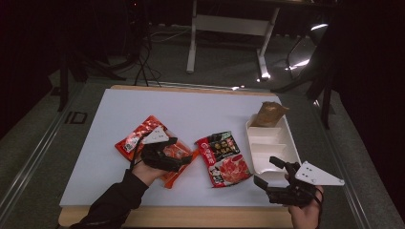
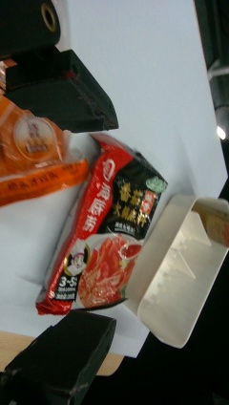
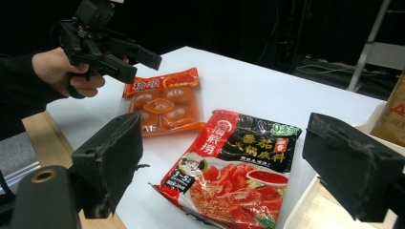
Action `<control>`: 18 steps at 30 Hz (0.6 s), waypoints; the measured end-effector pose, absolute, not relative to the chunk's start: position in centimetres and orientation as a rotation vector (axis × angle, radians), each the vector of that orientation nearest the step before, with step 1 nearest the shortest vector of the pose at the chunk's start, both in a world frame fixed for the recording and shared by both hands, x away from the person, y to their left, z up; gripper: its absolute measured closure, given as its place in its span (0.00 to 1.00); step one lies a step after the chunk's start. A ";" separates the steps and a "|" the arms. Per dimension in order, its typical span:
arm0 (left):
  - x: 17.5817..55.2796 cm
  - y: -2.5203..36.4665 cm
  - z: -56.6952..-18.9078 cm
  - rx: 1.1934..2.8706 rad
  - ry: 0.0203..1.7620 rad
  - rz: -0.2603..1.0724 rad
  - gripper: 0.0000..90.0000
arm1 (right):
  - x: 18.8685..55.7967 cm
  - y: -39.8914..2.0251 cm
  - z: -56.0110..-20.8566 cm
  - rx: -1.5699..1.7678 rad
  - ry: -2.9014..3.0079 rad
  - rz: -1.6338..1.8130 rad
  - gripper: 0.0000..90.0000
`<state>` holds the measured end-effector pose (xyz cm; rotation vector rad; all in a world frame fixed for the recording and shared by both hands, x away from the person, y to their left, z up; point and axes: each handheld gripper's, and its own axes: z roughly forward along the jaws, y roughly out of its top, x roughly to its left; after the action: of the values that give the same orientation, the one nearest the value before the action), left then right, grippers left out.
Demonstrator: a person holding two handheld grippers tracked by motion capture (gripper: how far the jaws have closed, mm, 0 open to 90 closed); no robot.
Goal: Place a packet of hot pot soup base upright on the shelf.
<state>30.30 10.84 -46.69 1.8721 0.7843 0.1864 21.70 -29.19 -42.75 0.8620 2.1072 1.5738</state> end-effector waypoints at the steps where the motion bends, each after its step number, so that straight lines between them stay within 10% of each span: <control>1: 30.4 10.5 -46.7 1.877 0.784 0.192 0.09 | 21.7 -29.2 -42.7 0.862 2.102 1.573 0.15; 18: 34.1 6.6 -47.0 1.920 0.821 0.172 0.17 | 21.1 -28.4 -42.7 0.782 2.087 1.544 0.12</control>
<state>34.09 6.56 -47.03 1.9205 0.8213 0.1719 21.10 -28.36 -42.66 0.7824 2.0866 1.5439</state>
